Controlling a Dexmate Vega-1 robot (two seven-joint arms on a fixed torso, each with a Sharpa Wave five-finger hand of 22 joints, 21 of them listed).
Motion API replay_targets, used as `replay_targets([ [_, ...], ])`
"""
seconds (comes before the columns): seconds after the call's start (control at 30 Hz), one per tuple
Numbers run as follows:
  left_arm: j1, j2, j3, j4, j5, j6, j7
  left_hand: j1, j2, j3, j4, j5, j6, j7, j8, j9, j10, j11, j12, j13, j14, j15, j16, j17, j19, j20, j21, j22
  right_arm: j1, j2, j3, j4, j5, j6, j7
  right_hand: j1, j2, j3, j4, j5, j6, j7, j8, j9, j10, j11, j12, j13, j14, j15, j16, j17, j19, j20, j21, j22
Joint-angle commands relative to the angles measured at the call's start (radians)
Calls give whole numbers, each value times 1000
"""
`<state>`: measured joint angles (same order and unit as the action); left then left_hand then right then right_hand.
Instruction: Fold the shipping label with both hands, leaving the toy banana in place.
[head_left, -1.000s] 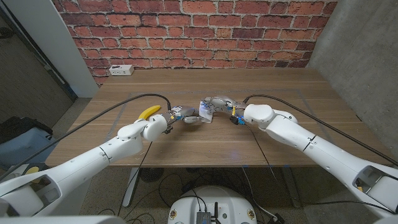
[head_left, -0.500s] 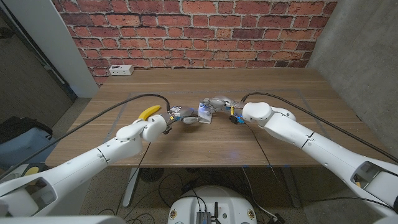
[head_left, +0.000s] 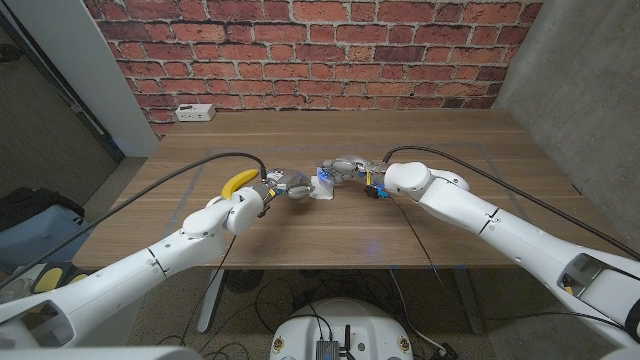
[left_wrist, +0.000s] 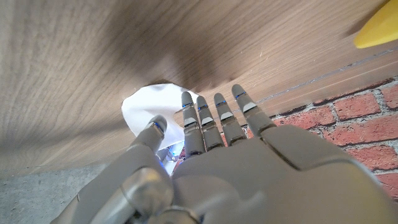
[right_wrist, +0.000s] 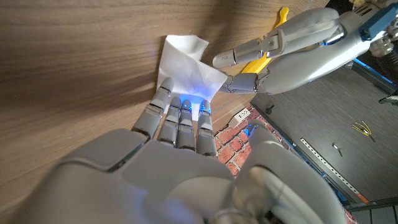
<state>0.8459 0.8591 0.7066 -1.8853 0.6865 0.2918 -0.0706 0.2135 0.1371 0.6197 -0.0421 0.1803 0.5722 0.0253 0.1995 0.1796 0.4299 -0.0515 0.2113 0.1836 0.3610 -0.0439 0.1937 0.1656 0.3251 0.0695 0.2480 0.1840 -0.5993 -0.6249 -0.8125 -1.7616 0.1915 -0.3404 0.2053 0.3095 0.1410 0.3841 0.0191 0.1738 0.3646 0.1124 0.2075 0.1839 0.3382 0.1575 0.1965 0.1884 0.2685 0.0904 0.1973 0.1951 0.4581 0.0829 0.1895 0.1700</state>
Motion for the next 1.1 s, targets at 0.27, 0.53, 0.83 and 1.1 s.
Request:
replay_targets([
  [0.27, 102, 44, -67, -25, -19, -68, 241, -26, -18, 11, 8, -2, 223, 27, 31, 2, 214, 29, 43, 7, 203, -14, 16, 4, 141, 4, 46, 12, 37, 15, -52, -28, -79, -44, 11, -12, -8, -3, 5, 7, 26, -5, 5, 2, 20, -6, 13, 2, 16, -1, 7, 0, 10, -2, 5, 1],
  [0.53, 192, 45, -139, -12, -32, -193, 524, -35, -7, 29, 12, -12, 511, 88, 92, 37, 509, 84, 112, 44, 585, 1, 82, 23, 326, -18, 150, 44, 72, 24, -100, -52, -154, -94, 23, -31, -16, -14, 15, 7, 46, -29, 8, 3, 36, -26, 15, 3, 14, -14, 5, 1, 6, -6, 3, 1],
  [0.83, 218, 28, -163, 20, -16, -269, 643, -7, 16, 1, -7, -10, 633, 95, 193, 127, 691, 77, 193, 124, 814, -32, 214, 114, 413, -49, 260, 102, 86, 34, -123, -60, -198, -118, 32, -41, -19, -18, 20, 9, 60, -33, 8, 3, 45, -28, 16, 3, 20, -13, 5, -1, 11, -2, 5, 1],
  [1.1, 228, 6, -174, 38, 12, -294, 717, 56, 15, 15, -43, -3, 738, 87, 455, 396, 919, 53, 367, 392, 1038, -51, 475, 369, 541, -111, 523, 281, 91, 45, -128, -47, -206, -128, 42, -45, -19, -18, 21, 11, 75, -37, 9, 3, 59, -37, 18, 3, 30, -25, 6, -3, 18, -7, 7, 1],
])
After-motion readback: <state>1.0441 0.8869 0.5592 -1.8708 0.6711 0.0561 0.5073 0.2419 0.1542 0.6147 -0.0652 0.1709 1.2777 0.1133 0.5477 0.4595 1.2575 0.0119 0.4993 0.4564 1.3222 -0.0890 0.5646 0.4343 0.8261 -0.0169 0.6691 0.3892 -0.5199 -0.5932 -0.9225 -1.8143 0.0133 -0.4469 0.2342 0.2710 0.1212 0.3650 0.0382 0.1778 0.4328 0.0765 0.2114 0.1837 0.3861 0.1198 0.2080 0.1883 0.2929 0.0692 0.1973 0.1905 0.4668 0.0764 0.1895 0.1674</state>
